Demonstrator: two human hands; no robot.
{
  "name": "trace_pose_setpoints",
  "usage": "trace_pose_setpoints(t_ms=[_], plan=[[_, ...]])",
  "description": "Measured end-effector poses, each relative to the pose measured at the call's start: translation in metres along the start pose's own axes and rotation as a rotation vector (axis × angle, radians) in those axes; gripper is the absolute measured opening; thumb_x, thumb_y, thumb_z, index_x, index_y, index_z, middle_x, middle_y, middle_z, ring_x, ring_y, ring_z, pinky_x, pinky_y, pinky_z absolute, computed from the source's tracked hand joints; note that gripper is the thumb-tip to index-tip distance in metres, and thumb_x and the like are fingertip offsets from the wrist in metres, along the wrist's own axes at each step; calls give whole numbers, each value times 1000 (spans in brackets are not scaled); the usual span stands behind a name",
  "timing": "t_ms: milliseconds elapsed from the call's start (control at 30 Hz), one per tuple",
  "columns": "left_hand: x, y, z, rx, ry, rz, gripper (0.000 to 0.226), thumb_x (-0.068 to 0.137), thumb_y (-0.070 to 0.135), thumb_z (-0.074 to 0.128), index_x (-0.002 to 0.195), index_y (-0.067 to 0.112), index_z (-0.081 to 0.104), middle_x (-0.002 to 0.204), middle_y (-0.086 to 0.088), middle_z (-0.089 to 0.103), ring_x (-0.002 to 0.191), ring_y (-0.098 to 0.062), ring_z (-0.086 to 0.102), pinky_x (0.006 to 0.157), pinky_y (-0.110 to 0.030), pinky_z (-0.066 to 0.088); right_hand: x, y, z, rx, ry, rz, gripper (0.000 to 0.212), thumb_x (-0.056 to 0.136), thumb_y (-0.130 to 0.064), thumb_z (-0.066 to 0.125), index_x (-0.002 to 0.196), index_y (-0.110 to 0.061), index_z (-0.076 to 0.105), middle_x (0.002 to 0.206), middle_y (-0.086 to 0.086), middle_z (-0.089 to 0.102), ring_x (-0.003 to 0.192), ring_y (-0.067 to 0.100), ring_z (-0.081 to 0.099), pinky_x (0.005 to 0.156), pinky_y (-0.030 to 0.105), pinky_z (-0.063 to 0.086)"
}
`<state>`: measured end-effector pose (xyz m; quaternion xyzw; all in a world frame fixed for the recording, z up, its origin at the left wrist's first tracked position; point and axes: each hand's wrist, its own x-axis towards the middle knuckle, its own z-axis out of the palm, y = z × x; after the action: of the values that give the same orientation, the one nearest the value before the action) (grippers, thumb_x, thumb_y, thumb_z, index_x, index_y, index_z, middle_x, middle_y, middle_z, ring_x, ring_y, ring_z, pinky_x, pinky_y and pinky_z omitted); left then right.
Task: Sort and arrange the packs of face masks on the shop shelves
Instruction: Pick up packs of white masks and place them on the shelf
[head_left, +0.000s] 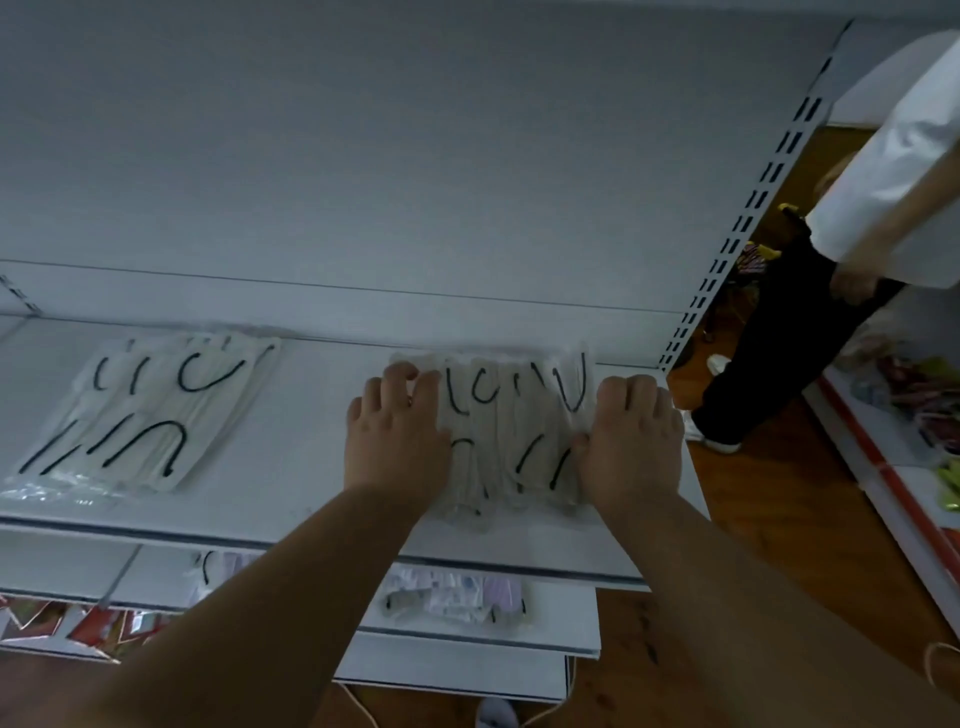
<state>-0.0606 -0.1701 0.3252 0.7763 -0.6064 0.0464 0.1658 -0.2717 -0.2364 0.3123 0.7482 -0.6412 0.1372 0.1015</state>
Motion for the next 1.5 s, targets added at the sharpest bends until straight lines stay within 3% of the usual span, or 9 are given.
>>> trace_pose_setpoints(t_ms=[167,367,600,667,767,1033,1200,1367,1500], plan=[[-18,-5,-2,-93,62,175,41,77,23,77,117,17,66,119,-7,61,108,-32,58,91,-45,50,-14,-10,-16,71,114,-65,51,59,-20,85,98,-8,56,98,15,52,87,34,51,73,42,43],[-45,-42,-29,-192,63,294,39,76,19,79,113,17,67,114,-7,63,104,-32,61,87,-45,52,-42,-58,-41,182,195,-45,36,68,-21,81,95,-10,60,98,12,55,88,32,54,75,40,43],[-105,-144,-61,-264,43,326,36,79,17,78,113,13,67,112,-8,64,100,-32,62,84,-44,52,-110,-169,-66,364,247,-72,19,77,-22,69,89,-11,59,93,9,56,86,33,55,74,40,44],[-128,-175,-67,-261,28,326,34,80,16,77,113,13,67,110,-8,64,99,-32,62,85,-43,53,-130,-199,-67,430,186,-126,18,83,-27,60,92,-12,59,94,7,55,88,30,54,75,39,44],[-160,-213,-73,-266,-23,278,32,80,15,76,110,15,66,107,-6,64,97,-31,61,83,-44,53,-156,-230,-66,502,91,-201,15,88,-24,65,95,-13,59,97,3,56,89,23,53,77,35,43],[-228,-265,-51,-208,-184,75,33,77,14,77,108,16,67,103,-5,65,94,-32,64,79,-41,54,-222,-274,-29,691,-127,-360,7,88,-21,60,83,-15,59,85,-3,57,84,16,51,77,30,42],[-252,-291,-46,-217,-278,9,34,80,20,75,113,18,66,108,-3,64,99,-30,62,81,-40,50,-243,-301,-12,739,-185,-320,7,88,-17,64,84,-17,58,85,-10,51,84,6,44,76,21,35],[-258,-353,-34,-274,-411,-80,38,89,25,68,126,24,60,122,2,60,113,-24,56,91,-35,46,-257,-343,17,664,-345,-277,11,91,-24,64,98,-17,62,98,-5,57,95,13,52,84,32,46],[-256,-420,-9,-312,-516,-98,40,94,27,63,133,27,56,132,4,57,120,-19,52,97,-31,44,-276,-397,60,624,-482,-196,17,92,-27,63,106,-17,63,107,-1,57,103,18,53,88,32,45]])
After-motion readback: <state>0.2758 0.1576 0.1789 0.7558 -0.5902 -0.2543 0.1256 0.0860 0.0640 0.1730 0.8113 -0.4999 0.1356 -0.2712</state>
